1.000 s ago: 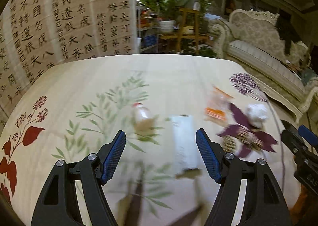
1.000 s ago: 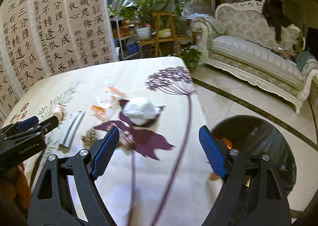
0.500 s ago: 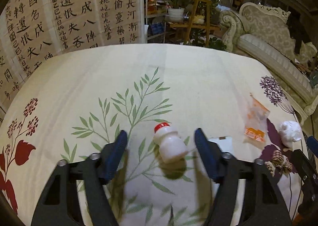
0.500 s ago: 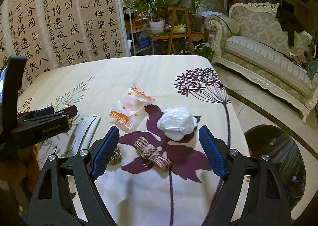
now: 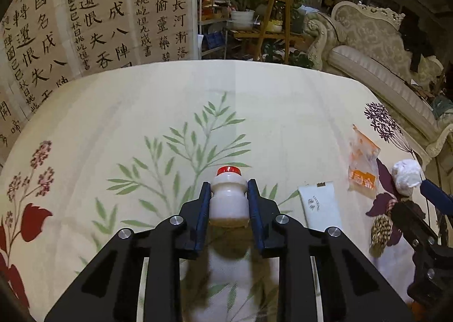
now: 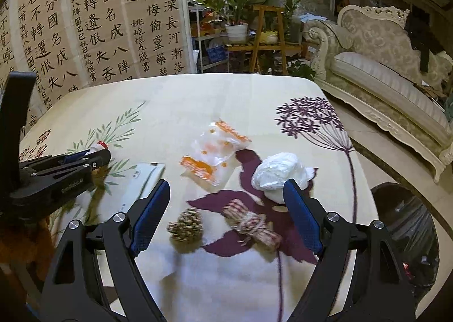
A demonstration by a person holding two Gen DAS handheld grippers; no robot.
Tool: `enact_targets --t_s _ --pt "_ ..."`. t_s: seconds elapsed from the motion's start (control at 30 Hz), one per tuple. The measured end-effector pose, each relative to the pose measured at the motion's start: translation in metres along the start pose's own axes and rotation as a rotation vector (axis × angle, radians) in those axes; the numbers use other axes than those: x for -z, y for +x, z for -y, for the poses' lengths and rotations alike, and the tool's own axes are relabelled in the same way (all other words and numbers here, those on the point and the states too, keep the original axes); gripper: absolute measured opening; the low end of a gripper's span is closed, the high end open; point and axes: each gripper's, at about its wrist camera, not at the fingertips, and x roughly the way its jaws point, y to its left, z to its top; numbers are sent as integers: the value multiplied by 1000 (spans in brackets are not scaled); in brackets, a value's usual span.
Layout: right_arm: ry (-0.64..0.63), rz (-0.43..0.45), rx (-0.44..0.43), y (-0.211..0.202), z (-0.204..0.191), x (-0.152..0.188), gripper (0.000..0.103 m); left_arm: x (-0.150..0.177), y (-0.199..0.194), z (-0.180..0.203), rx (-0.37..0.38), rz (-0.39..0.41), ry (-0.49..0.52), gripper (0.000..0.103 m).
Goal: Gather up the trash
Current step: 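Grasp the white yogurt bottle with the left gripper, then grasp the white packet with the right gripper while the left gripper holds the yogurt bottle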
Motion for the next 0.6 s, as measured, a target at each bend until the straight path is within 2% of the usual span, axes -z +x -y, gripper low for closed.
enact_targets --t_s 0.3,0.5,0.6 --pt "-46 -19 -38 2 -37 -2 80 14 -32 -39 -44 39 -36 27" --pt "-94 -84 -43 17 -69 2 78 31 -45 -64 -68 42 -70 27" --pt "-110 -140 -23 28 -77 5 69 38 -48 -74 -71 35 -88 27"
